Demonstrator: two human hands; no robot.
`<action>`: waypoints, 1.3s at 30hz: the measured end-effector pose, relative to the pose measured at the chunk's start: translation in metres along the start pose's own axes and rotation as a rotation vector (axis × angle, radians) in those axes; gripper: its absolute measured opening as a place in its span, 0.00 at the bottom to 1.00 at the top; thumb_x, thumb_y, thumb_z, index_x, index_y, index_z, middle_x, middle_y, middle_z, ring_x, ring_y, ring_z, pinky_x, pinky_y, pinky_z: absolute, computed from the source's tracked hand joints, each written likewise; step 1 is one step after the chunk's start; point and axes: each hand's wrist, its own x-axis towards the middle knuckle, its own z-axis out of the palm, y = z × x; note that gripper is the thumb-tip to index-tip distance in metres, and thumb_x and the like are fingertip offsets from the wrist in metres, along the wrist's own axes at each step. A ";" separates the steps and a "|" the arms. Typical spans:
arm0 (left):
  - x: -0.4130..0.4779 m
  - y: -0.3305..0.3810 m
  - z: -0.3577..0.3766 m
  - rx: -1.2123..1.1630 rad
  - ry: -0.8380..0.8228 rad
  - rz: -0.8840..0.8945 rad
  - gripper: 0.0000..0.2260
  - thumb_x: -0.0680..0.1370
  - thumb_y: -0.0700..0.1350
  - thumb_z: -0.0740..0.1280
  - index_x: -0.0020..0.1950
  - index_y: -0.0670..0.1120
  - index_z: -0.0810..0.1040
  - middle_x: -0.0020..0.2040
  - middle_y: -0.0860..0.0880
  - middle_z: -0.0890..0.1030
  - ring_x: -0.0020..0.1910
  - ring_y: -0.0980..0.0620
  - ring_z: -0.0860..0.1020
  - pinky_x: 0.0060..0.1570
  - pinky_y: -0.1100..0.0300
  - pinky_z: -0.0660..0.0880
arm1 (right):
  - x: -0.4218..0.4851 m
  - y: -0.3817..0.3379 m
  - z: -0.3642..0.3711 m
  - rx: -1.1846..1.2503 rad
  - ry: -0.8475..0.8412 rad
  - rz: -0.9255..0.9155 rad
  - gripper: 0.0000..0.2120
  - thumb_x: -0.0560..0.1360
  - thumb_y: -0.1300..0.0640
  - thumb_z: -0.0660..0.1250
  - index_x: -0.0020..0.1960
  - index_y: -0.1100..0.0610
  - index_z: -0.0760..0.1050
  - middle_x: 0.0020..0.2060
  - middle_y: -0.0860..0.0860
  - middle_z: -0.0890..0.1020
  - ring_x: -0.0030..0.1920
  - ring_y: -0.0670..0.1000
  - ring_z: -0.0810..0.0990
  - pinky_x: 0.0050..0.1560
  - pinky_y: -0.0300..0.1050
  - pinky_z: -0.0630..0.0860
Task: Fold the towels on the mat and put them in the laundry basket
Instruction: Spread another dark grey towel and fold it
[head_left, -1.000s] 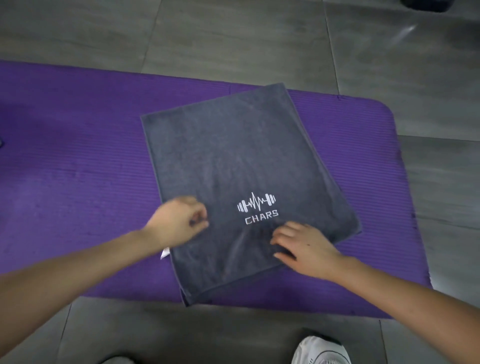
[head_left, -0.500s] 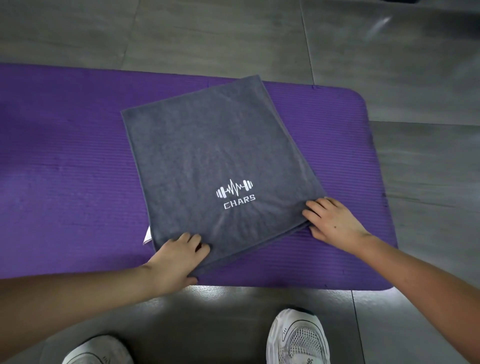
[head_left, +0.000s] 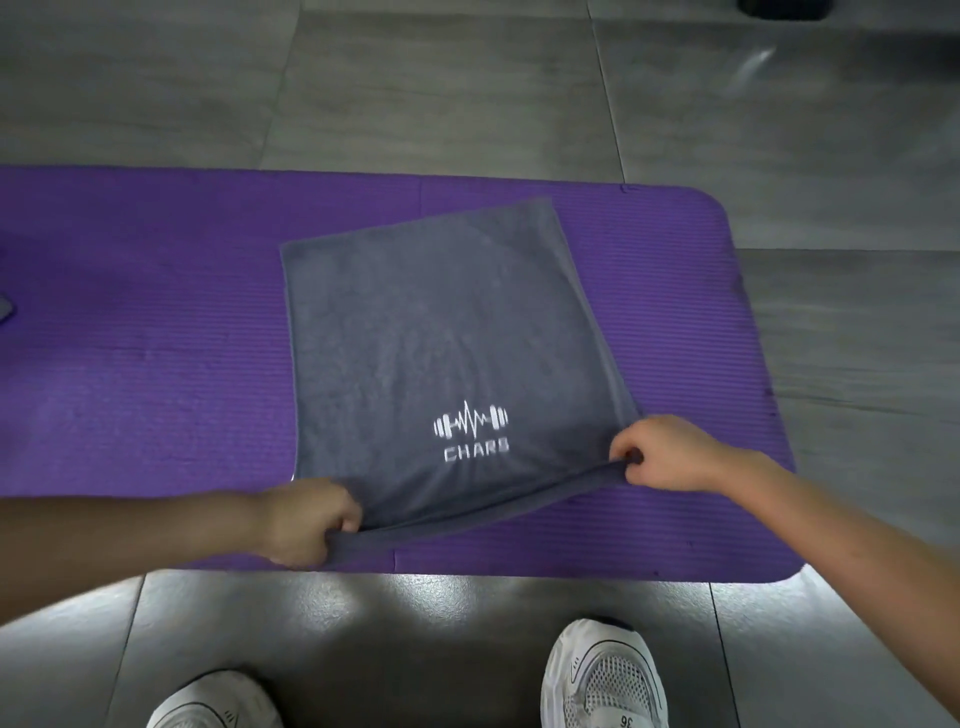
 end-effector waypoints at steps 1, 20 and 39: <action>-0.008 -0.005 -0.007 -0.047 -0.072 -0.010 0.10 0.67 0.35 0.62 0.45 0.44 0.77 0.29 0.56 0.72 0.31 0.60 0.72 0.33 0.63 0.71 | -0.005 -0.007 -0.011 0.095 -0.179 0.019 0.09 0.68 0.60 0.66 0.42 0.47 0.80 0.37 0.43 0.80 0.41 0.46 0.77 0.44 0.41 0.72; 0.056 -0.129 -0.181 -0.953 0.878 -0.206 0.07 0.78 0.36 0.64 0.54 0.41 0.79 0.48 0.45 0.78 0.46 0.53 0.74 0.42 0.67 0.70 | 0.132 0.011 -0.143 0.990 0.608 0.225 0.09 0.73 0.64 0.70 0.53 0.59 0.79 0.42 0.51 0.80 0.41 0.45 0.77 0.43 0.33 0.73; 0.115 -0.114 -0.141 0.161 1.198 0.095 0.12 0.74 0.45 0.59 0.49 0.42 0.79 0.46 0.42 0.77 0.44 0.39 0.75 0.45 0.49 0.73 | 0.137 -0.002 -0.071 -0.362 0.882 -0.084 0.12 0.72 0.51 0.66 0.51 0.57 0.80 0.54 0.56 0.81 0.55 0.59 0.77 0.64 0.60 0.64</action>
